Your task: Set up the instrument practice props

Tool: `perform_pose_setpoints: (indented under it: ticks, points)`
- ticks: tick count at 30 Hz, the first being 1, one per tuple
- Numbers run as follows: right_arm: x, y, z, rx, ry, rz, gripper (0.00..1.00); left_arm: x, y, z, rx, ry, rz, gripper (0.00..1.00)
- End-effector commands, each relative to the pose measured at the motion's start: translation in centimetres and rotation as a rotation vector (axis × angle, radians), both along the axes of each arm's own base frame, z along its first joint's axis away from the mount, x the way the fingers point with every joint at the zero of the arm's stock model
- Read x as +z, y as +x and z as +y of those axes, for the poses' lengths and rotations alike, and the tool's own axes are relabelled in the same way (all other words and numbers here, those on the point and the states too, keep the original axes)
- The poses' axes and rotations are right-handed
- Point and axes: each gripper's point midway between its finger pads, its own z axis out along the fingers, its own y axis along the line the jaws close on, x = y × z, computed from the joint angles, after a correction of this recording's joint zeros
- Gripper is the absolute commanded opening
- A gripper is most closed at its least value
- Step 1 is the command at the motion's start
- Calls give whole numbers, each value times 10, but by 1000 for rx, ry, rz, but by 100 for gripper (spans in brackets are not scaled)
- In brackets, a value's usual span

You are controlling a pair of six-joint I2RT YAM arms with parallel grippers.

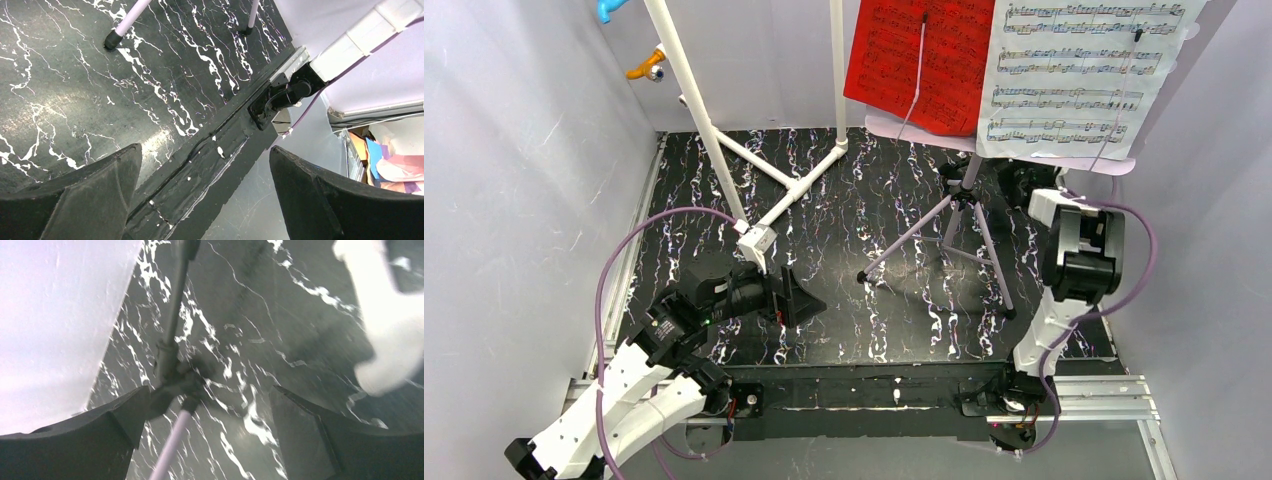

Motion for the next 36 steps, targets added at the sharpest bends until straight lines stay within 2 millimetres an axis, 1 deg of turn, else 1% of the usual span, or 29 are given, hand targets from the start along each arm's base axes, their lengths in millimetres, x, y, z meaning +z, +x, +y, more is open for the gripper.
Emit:
perform_pose_setpoints:
  ticks: [1, 4, 5, 6, 9, 13, 17, 19, 21, 22, 23, 25, 26, 29, 32, 34, 36]
  points:
    - [26, 56, 6, -22, 129, -150, 99, 6, 0, 1, 14, -4, 7, 98]
    - [10, 80, 7, -31, 171, -132, 98, 2, 3, 1, 24, 9, 26, 98]
    - [5, 87, 7, -30, 177, -129, 95, 0, 4, 0, 25, 12, 34, 98]
    - [5, 96, 7, -31, 175, -137, 93, -2, 4, -1, 26, 15, 44, 98]
    - [-9, 110, 4, -55, 197, -147, 81, -3, 5, -4, 25, 10, 67, 98]
    - [-21, 126, 5, -76, 245, -158, 72, -7, 5, -7, 27, 4, 93, 98]
    - [-30, 137, 11, -100, 291, -153, 69, -11, 7, -7, 39, 9, 110, 98]
    - [-33, 141, 13, -112, 318, -155, 62, -11, 6, -6, 47, 7, 113, 98]
    - [-32, 144, 13, -128, 342, -171, 54, -10, 6, -4, 54, 3, 112, 98]
    - [-31, 146, 13, -137, 356, -179, 48, -10, 6, -3, 61, 1, 110, 98]
    - [-31, 147, 12, -149, 379, -185, 45, -9, 6, -2, 67, 1, 108, 98]
    - [-28, 151, 12, -166, 418, -203, 39, -7, 6, -1, 76, 1, 106, 98]
    - [-25, 153, 13, -168, 434, -214, 39, -6, 6, 0, 77, 3, 106, 98]
    - [-9, 156, 18, -183, 493, -257, 37, -7, 7, 2, 89, 5, 95, 98]
    - [9, 162, 23, -188, 543, -290, 31, -5, 16, 4, 128, 14, 75, 98]
    - [22, 165, 25, -183, 565, -312, 27, 0, 22, 1, 130, 10, 53, 98]
    - [31, 166, 29, -183, 600, -323, 21, 5, 30, -3, 136, 7, 36, 98]
